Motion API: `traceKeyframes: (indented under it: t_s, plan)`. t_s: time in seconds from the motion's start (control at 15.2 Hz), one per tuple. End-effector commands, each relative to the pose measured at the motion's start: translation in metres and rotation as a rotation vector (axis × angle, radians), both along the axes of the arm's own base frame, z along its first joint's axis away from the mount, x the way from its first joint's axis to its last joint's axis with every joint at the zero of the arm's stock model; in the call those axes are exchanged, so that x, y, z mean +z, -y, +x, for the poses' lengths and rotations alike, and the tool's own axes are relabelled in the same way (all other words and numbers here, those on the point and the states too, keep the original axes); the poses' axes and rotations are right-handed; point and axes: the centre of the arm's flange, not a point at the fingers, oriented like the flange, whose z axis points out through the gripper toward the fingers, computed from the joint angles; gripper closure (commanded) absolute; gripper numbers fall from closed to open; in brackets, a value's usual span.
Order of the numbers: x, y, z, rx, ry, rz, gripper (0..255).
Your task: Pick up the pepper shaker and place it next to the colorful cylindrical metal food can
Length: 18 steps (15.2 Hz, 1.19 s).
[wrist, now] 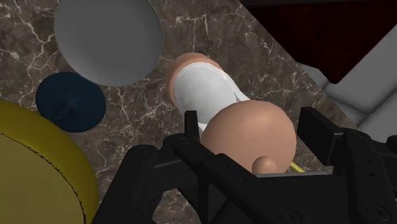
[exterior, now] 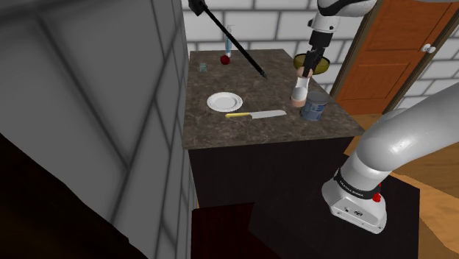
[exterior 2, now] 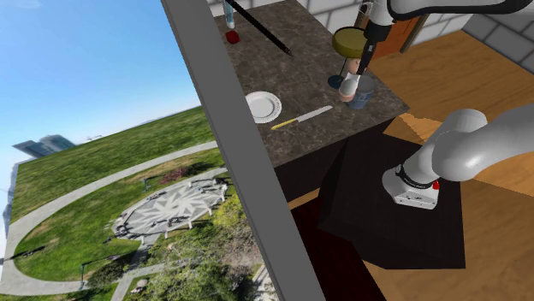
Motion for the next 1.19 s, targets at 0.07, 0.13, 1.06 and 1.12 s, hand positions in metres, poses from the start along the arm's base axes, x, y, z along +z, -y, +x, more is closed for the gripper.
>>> traceKeyframes:
  t_s: [0.07,0.13,1.06,1.12]
  plan:
    - [-0.016,0.0,0.0,0.0,0.001,0.0,255]
    - [-0.021,0.0,0.0,0.0,0.001,0.0,255]
    - [-0.088,0.0,0.0,0.0,0.001,0.0,255]
    - [-0.088,0.0,0.0,0.0,0.001,0.0,255]
